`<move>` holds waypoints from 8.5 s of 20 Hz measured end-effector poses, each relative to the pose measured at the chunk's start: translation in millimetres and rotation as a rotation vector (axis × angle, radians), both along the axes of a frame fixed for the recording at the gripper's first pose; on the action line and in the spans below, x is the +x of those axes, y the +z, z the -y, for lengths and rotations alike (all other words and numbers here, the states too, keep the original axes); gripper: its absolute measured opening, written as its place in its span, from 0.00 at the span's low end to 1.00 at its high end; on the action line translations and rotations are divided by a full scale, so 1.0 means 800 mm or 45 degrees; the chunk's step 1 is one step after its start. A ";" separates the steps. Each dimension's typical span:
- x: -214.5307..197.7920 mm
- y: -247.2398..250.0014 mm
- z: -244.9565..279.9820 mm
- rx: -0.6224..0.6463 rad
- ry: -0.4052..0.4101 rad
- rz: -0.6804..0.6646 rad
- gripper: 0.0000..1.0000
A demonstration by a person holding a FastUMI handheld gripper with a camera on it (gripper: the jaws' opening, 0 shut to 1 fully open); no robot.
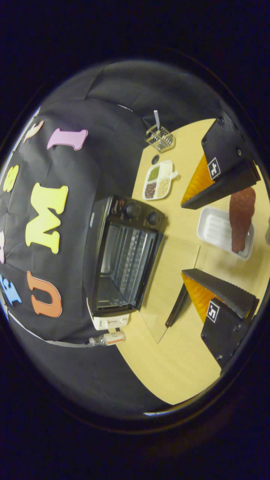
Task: Open the toaster oven, put the food inside, and close the toaster oven door.
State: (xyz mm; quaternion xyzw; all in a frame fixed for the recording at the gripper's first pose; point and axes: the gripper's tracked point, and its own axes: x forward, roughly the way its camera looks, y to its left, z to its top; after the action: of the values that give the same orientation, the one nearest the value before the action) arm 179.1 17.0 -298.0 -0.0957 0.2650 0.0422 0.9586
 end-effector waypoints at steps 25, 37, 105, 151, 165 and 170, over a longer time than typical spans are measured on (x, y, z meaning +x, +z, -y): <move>-0.068 -0.021 0.018 0.944 0.372 -0.671 0.15; 0.020 0.030 -0.120 1.405 -0.014 -0.393 0.14; -0.029 -0.132 -0.190 0.241 -0.245 -0.368 0.83; 0.108 0.037 -0.153 0.209 -0.287 -0.160 0.82; 0.101 0.081 -0.132 0.313 -0.287 -0.042 0.83; 0.037 0.170 -0.071 0.280 -0.273 0.180 0.83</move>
State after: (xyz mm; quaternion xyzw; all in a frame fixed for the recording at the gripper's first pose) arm 208.3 74.1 -162.1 0.0361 0.1993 -0.0384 0.9785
